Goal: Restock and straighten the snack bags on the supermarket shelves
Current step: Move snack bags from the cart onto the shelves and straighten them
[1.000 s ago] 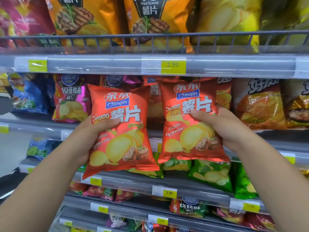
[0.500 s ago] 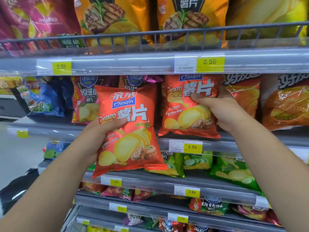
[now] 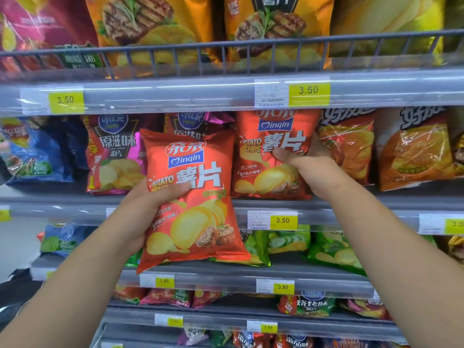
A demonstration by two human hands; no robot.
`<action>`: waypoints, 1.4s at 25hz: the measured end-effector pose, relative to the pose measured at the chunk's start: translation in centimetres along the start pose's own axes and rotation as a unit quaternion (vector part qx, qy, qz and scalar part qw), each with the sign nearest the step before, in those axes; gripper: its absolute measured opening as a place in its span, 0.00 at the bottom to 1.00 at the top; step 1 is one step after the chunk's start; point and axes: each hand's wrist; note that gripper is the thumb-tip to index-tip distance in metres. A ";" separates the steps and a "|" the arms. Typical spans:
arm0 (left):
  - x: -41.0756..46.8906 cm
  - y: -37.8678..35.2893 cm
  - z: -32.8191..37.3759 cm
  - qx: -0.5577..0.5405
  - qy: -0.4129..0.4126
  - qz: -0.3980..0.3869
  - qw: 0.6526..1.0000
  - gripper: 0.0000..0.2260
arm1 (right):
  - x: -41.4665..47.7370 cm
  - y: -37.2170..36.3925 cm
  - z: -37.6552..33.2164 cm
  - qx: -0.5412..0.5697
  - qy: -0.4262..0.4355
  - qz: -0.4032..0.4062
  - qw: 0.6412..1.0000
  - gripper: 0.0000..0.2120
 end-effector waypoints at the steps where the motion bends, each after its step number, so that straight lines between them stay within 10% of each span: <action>1: 0.0 0.1 -0.1 -0.002 -0.001 -0.002 1.000 0.47 | 0.0 0.2 -0.1 0.007 -0.008 -0.015 1.000 0.32; 14: 0.2 0.3 0.7 -0.028 -0.030 -0.020 0.999 0.28 | -4.0 1.0 -2.1 -0.075 -0.014 -0.001 0.997 0.41; 20: 1.4 -0.3 1.3 -0.037 -0.053 -0.031 0.997 0.28 | -7.7 -0.9 -2.7 -0.086 0.045 0.178 0.979 0.24; 24: 2.8 -0.7 2.0 -0.046 -0.059 -0.017 0.997 0.31 | -9.1 -3.9 -3.8 -0.185 0.150 0.051 0.970 0.16; 35: 5.3 -2.5 2.6 -0.034 -0.060 -0.037 0.997 0.25 | -6.8 -8.5 -6.0 -0.516 0.124 -0.057 0.846 0.52</action>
Point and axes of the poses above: each hand's wrist, its own x-axis towards the middle knuckle, its own y-axis out of the back of the hand, z = x × y, and after that the axes turned 7 degrees about -x, right-handed
